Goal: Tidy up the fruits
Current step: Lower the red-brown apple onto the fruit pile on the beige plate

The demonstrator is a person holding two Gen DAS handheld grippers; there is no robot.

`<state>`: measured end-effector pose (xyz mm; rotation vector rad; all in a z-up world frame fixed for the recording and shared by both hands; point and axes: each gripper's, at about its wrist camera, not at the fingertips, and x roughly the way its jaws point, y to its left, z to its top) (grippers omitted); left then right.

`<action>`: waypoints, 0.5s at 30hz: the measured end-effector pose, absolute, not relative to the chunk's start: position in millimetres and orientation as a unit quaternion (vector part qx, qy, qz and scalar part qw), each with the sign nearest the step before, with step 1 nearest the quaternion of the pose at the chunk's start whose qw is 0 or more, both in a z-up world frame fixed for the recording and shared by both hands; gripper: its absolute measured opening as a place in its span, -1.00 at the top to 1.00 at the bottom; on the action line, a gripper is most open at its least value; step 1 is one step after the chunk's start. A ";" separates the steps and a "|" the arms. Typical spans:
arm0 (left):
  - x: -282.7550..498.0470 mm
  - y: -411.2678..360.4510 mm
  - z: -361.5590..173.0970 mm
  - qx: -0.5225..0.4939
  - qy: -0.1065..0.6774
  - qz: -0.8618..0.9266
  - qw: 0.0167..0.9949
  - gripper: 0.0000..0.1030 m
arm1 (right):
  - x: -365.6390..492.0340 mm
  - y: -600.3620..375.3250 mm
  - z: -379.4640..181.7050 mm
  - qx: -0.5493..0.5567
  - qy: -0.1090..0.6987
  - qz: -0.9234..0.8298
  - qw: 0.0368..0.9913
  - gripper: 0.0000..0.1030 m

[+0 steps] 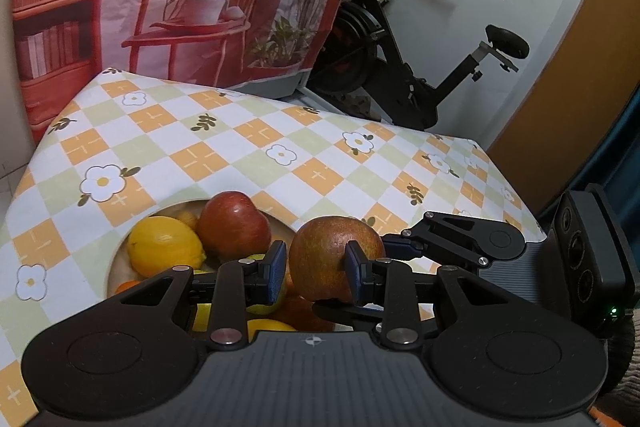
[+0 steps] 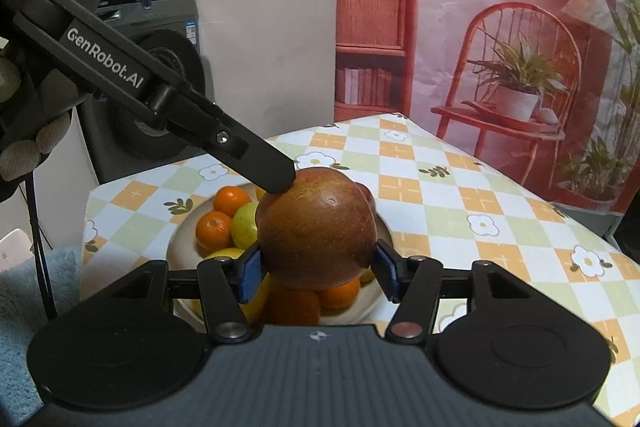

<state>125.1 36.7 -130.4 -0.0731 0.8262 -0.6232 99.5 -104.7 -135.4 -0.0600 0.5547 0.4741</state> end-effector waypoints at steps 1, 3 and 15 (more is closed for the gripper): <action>125.7 34.7 -131.3 -0.034 0.395 -0.299 0.868 0.34 | 98.9 -107.1 -136.6 -0.028 0.272 0.230 0.934 -0.13; 126.9 32.7 -132.6 -0.034 0.397 -0.300 0.867 0.34 | 98.2 -110.9 -138.6 -0.025 0.274 0.227 0.934 -0.14; 129.5 31.6 -134.1 -0.036 0.406 -0.301 0.862 0.34 | 98.9 -118.5 -144.4 -0.013 0.277 0.223 0.934 -0.14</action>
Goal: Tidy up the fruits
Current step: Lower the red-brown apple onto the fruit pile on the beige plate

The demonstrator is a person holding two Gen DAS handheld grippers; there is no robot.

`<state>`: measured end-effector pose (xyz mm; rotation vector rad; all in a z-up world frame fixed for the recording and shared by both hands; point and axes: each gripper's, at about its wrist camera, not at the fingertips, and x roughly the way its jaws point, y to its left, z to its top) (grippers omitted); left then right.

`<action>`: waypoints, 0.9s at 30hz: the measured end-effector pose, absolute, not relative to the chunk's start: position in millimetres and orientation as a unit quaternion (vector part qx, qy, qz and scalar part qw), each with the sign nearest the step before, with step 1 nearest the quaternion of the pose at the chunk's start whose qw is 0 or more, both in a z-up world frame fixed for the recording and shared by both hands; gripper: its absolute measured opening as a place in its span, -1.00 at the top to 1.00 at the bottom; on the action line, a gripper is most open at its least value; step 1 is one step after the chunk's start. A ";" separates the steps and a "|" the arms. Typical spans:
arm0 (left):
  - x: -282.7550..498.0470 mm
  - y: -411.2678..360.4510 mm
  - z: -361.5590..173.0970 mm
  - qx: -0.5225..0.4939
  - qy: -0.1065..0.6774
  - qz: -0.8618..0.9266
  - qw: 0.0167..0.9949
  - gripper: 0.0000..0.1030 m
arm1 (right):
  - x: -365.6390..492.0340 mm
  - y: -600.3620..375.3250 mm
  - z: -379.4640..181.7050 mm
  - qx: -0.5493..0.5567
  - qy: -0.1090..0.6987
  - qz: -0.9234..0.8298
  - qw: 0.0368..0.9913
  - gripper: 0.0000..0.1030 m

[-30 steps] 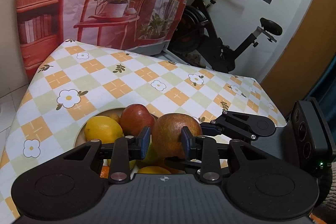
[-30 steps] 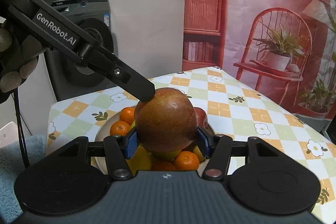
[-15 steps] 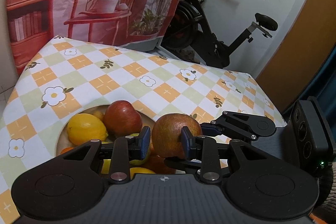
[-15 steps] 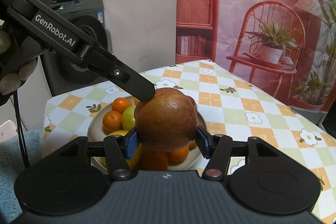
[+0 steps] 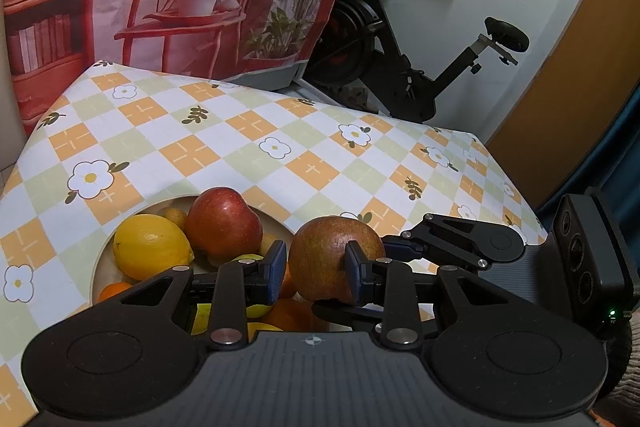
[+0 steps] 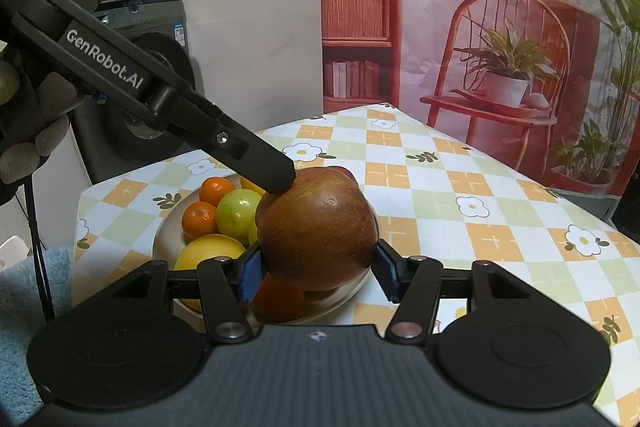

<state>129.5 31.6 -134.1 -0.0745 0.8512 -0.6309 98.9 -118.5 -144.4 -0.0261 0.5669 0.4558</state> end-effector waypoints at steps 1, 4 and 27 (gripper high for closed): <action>129.2 32.4 -133.7 -0.036 0.406 -0.301 0.862 0.34 | 99.5 -117.5 -144.2 -0.012 0.277 0.224 0.934 -0.14; 128.0 35.3 -132.0 -0.035 0.407 -0.300 0.862 0.34 | 99.6 -114.8 -144.0 -0.011 0.276 0.226 0.934 -0.14; 118.6 65.0 -121.4 -0.048 0.400 -0.275 0.873 0.34 | 106.2 -79.0 -132.0 -0.020 0.264 0.253 0.930 -0.14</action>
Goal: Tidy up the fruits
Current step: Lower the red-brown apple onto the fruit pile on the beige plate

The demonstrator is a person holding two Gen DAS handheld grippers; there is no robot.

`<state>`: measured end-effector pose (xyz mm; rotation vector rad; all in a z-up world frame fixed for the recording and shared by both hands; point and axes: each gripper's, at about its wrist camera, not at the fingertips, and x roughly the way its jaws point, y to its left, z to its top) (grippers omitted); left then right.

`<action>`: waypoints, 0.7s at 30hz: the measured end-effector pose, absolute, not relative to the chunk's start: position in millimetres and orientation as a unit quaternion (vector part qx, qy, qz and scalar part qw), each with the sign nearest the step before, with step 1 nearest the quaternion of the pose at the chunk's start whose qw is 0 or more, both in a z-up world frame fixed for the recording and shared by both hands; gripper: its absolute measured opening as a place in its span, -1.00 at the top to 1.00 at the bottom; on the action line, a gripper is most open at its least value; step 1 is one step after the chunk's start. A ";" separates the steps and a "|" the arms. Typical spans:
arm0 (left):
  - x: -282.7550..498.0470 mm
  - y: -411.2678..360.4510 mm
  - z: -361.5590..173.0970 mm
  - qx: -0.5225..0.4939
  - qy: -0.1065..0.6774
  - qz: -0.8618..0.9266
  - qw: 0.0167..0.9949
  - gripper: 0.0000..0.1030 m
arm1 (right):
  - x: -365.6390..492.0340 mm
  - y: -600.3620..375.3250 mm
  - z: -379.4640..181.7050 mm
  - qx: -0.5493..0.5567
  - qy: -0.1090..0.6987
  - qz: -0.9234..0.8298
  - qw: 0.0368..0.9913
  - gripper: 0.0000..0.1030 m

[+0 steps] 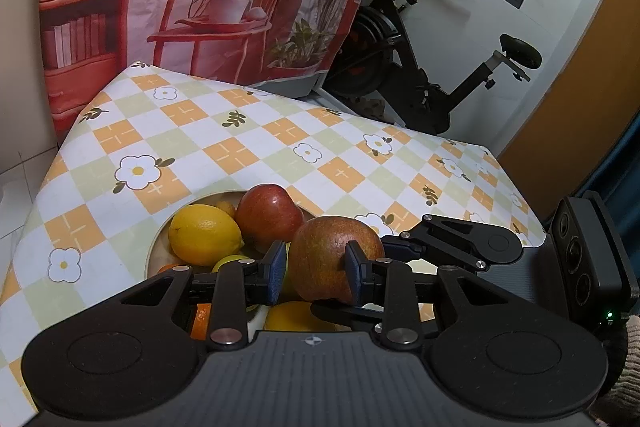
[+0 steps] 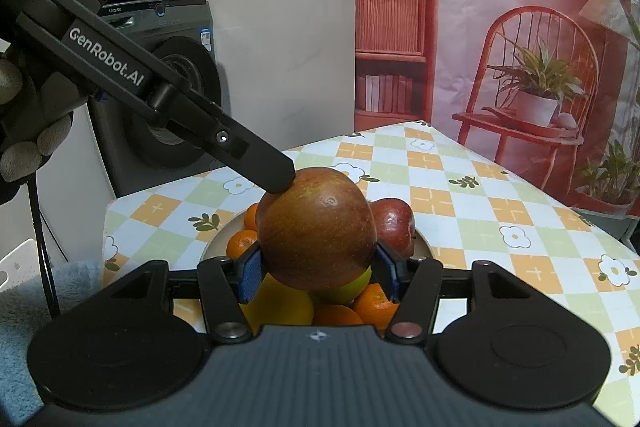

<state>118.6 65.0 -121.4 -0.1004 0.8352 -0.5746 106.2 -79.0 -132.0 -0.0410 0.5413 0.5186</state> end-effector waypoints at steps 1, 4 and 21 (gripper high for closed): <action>118.7 64.9 -121.6 -0.048 0.399 -0.275 0.873 0.33 | 106.8 -79.9 -132.7 -0.019 0.265 0.252 0.931 -0.14; 122.0 61.8 -123.4 -0.050 0.398 -0.273 0.874 0.31 | 107.9 -83.4 -134.2 -0.018 0.263 0.248 0.932 -0.14; 139.3 63.1 -127.0 -0.057 0.401 -0.232 0.884 0.08 | 115.6 -101.6 -148.9 0.026 0.253 0.235 0.938 -0.14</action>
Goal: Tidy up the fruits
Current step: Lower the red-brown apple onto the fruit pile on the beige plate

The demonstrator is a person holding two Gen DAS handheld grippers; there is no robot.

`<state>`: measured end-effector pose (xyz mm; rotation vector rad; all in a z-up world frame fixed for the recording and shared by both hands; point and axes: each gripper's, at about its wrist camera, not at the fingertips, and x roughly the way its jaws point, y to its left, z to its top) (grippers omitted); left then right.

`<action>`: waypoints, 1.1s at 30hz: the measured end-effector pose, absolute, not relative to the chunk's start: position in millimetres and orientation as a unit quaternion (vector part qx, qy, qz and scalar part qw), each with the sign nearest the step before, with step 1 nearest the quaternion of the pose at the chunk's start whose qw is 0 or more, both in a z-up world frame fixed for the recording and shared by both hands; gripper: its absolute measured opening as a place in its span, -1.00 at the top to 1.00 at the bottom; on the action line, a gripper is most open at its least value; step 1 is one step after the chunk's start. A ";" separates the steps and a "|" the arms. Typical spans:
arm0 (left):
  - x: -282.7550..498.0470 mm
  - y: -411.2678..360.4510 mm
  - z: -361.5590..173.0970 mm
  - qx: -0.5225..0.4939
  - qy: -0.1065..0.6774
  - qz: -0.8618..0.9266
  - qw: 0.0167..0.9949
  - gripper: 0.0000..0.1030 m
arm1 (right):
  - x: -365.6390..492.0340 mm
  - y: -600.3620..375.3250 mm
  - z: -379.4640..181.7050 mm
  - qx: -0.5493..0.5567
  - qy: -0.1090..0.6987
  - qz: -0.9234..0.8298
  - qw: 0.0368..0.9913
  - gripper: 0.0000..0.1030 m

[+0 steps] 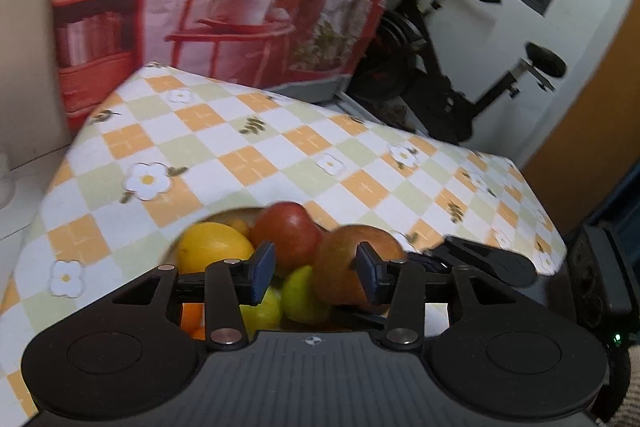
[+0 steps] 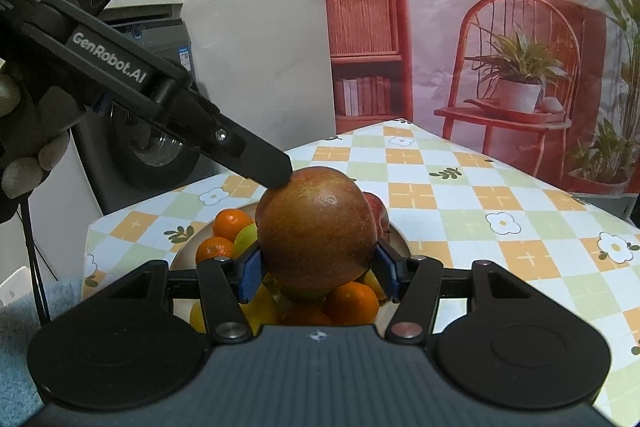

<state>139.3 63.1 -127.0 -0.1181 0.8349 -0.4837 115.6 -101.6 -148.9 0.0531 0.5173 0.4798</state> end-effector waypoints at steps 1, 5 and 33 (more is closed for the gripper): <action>139.7 66.9 -125.8 -0.061 0.400 -0.225 0.886 0.08 | 115.9 -102.1 -149.2 0.028 0.253 0.235 0.938 -0.14; 140.9 81.2 -121.6 -0.067 0.392 -0.192 0.897 0.08 | 117.2 -102.8 -149.5 0.031 0.252 0.234 0.938 -0.14; 130.1 132.0 -111.9 -0.084 0.356 -0.110 0.924 0.04 | 170.7 -47.4 -136.3 -0.083 0.322 0.207 0.920 -0.14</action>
